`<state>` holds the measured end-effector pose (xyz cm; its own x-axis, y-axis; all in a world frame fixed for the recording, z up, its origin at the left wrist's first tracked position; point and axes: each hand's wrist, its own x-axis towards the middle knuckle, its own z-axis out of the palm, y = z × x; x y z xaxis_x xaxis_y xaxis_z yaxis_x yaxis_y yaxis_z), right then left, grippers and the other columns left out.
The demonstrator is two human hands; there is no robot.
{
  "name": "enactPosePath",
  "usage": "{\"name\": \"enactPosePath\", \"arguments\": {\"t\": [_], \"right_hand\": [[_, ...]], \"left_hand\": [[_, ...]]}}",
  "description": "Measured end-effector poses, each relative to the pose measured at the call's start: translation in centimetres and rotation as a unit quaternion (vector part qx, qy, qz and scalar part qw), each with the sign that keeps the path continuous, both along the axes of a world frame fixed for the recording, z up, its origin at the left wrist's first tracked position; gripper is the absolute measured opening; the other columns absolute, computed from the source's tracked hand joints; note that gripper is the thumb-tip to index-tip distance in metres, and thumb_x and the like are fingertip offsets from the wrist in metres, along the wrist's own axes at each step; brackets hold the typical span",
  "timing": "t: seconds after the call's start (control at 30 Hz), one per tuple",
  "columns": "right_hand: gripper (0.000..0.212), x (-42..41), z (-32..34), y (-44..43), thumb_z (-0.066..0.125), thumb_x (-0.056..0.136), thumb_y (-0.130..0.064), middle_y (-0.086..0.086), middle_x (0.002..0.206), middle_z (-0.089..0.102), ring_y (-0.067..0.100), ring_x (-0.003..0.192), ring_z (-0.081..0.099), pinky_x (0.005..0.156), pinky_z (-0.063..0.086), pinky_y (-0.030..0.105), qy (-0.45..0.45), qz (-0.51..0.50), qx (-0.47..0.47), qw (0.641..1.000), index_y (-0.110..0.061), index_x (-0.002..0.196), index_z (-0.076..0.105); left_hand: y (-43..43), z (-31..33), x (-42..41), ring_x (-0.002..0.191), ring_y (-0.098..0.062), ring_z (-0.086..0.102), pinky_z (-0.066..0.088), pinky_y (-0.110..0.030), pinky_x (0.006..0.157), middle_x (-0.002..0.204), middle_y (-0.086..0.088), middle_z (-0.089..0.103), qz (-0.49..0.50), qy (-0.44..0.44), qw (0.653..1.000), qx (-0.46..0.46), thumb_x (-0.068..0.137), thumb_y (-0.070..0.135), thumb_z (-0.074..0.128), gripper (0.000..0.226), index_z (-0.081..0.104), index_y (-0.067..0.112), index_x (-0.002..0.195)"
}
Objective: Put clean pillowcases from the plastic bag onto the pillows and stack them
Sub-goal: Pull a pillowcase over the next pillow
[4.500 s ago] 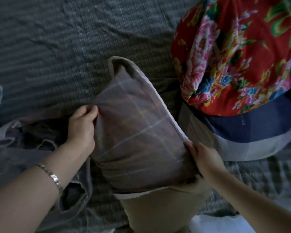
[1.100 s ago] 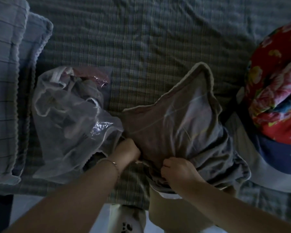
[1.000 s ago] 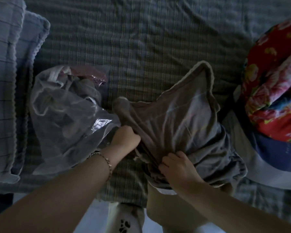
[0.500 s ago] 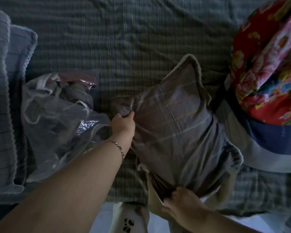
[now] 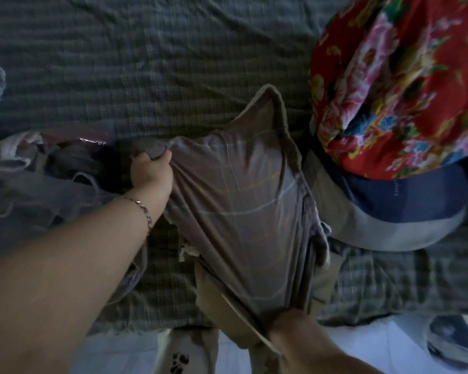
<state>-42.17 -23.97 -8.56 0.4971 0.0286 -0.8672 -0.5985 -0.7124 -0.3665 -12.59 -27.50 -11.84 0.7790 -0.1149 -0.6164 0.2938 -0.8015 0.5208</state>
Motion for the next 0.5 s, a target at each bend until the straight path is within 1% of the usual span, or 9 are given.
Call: {"name": "enactPosePath", "arguments": {"t": [0.03, 0.1, 0.13, 0.17, 0.23, 0.3, 0.37, 0.4, 0.5], "right_hand": [[0.032, -0.3, -0.3, 0.5, 0.049, 0.089, -0.014, 0.029, 0.107, 0.057, 0.034, 0.109, 0.057, 0.098, 0.041, 0.044, -0.005, 0.007, 0.021, 1.000, 0.004, 0.114, 0.060], [0.027, -1.4, -0.9, 0.3, 0.071, 0.066, -0.021, 0.016, 0.086, 0.066, 0.027, 0.084, 0.065, 0.076, 0.047, 0.028, -0.075, -0.001, -0.006, 0.997, -0.003, 0.086, 0.067], [0.025, -2.4, -1.3, 0.0, 0.075, 0.049, -0.026, 0.005, 0.070, 0.064, 0.022, 0.066, 0.063, 0.061, 0.037, 0.019, -0.101, -0.059, -0.010, 0.993, -0.017, 0.069, 0.063], [0.025, -3.4, -1.7, -0.7, 0.071, 0.046, -0.026, -0.002, 0.061, 0.057, 0.017, 0.057, 0.057, 0.056, 0.032, 0.017, -0.147, -0.169, -0.020, 0.974, -0.022, 0.064, 0.054], [0.014, -5.1, -2.6, -2.9, 0.056, 0.066, -0.023, -0.004, 0.076, 0.054, 0.017, 0.072, 0.055, 0.063, 0.037, 0.021, -0.197, -0.397, -0.072, 0.894, -0.030, 0.076, 0.050], [0.037, -5.4, -3.7, -5.7, 0.065, 0.077, -0.032, 0.000, 0.109, 0.049, 0.021, 0.106, 0.049, 0.087, 0.042, 0.031, -0.090, -0.515, -0.153, 0.839, -0.028, 0.112, 0.052], [0.087, -4.9, -5.0, -7.4, 0.075, 0.068, -0.052, 0.004, 0.134, 0.041, 0.025, 0.125, 0.040, 0.100, 0.038, 0.037, 0.031, -0.554, -0.097, 0.826, -0.019, 0.137, 0.035], [0.096, -4.1, -5.4, -7.7, 0.076, 0.064, -0.055, 0.003, 0.139, 0.041, 0.026, 0.126, 0.042, 0.100, 0.038, 0.036, 0.052, -0.569, -0.034, 0.820, -0.020, 0.141, 0.031], [0.077, -2.4, -5.8, -6.8, 0.076, 0.071, -0.045, 0.006, 0.126, 0.056, 0.028, 0.114, 0.053, 0.092, 0.044, 0.035, 0.052, -0.567, -0.001, 0.822, -0.017, 0.134, 0.044]], "left_hand": [[-0.5, 0.0, -0.1, 0.116, -0.027, 0.053, 0.040, -0.034, 0.097, 0.125, -0.009, 0.057, -0.017, -0.006, 1.000, 0.000, 0.092, 0.033, 0.056, 0.040, 0.054, 0.007, 0.122], [-0.8, -0.2, 0.1, 0.118, -0.029, 0.051, 0.040, -0.035, 0.099, 0.129, -0.011, 0.054, -0.033, -0.006, 0.999, 0.027, 0.092, 0.034, 0.055, 0.044, 0.051, 0.006, 0.126], [-0.9, -0.2, 0.0, 0.121, -0.030, 0.049, 0.039, -0.036, 0.102, 0.133, -0.013, 0.051, -0.043, -0.004, 0.998, 0.053, 0.092, 0.034, 0.054, 0.047, 0.048, 0.006, 0.129], [-0.9, -0.1, 0.0, 0.123, -0.032, 0.047, 0.038, -0.038, 0.103, 0.135, -0.014, 0.049, -0.054, -0.005, 0.995, 0.087, 0.093, 0.033, 0.053, 0.048, 0.045, 0.005, 0.132], [-1.0, 0.2, -0.3, 0.123, -0.035, 0.046, 0.037, -0.040, 0.102, 0.136, -0.018, 0.046, -0.100, -0.035, 0.983, 0.150, 0.095, 0.025, 0.050, 0.044, 0.044, 0.002, 0.132], [-0.9, 0.6, -1.6, 0.123, -0.037, 0.042, 0.036, -0.040, 0.103, 0.138, -0.020, 0.039, -0.151, -0.085, 0.965, 0.196, 0.093, 0.018, 0.051, 0.043, 0.043, 0.002, 0.132], [-0.5, 0.9, -4.1, 0.124, -0.038, 0.039, 0.034, -0.040, 0.104, 0.138, -0.021, 0.034, -0.211, -0.087, 0.953, 0.199, 0.090, 0.020, 0.054, 0.047, 0.043, 0.006, 0.133], [-0.2, 1.1, -5.5, 0.123, -0.039, 0.040, 0.035, -0.040, 0.103, 0.137, -0.022, 0.036, -0.246, -0.066, 0.950, 0.183, 0.088, 0.021, 0.055, 0.045, 0.046, 0.007, 0.131], [0.4, 2.4, -9.5, 0.123, -0.038, 0.042, 0.036, -0.035, 0.103, 0.136, -0.022, 0.039, -0.295, 0.036, 0.942, 0.155, 0.085, 0.037, 0.060, 0.059, 0.043, 0.010, 0.135]]}}
